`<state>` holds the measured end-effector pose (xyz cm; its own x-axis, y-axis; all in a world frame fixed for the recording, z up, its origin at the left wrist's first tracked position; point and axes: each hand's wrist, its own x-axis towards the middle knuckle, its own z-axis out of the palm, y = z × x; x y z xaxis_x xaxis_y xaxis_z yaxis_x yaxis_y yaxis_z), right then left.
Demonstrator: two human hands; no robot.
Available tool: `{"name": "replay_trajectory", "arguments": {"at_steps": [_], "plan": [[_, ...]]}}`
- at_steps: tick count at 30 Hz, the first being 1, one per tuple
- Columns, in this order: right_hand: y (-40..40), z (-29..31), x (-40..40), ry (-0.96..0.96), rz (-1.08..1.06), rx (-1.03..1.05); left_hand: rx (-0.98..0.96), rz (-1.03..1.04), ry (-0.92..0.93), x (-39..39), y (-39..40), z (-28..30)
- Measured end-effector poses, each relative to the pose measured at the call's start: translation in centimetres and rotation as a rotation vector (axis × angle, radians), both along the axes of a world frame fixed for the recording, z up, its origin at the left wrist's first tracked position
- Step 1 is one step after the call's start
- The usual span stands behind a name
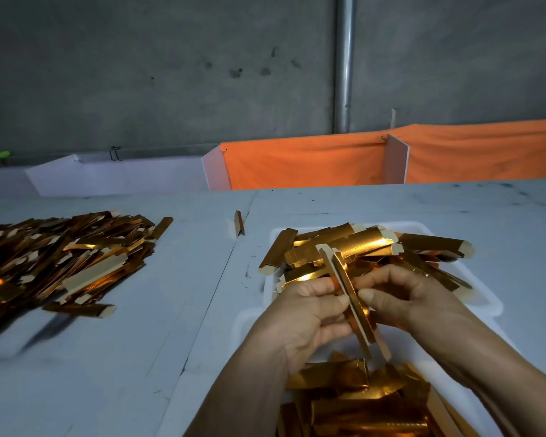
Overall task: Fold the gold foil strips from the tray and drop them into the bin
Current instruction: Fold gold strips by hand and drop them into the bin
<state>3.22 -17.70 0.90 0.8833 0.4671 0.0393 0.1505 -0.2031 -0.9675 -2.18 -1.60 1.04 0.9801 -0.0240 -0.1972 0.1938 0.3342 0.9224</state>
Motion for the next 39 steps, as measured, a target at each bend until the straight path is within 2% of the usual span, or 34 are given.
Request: {"name": "replay_trajectory", "arguments": {"at_steps": [6,15,26,34,39], "plan": [[0.09,-0.09,0.08,-0.025,-0.063,-0.016,0.049,-0.094,-0.024,-0.16,-0.07,-0.11],[0.06,-0.27,0.13,-0.027,-0.068,0.000,0.142,-0.062,-0.033,-0.07,-0.18,-0.28],[0.20,0.29,-0.33,-0.091,-0.088,-0.018,0.148,-0.078,-0.025,-0.17,-0.33,0.06],[0.22,0.61,-0.42,-0.119,-0.088,-0.007,0.156,0.034,-0.017,-0.16,-0.17,-0.12],[0.38,0.54,-0.47,-0.158,-0.136,-0.031,0.269,0.114,-0.082,-0.23,-0.55,-0.25]]}}
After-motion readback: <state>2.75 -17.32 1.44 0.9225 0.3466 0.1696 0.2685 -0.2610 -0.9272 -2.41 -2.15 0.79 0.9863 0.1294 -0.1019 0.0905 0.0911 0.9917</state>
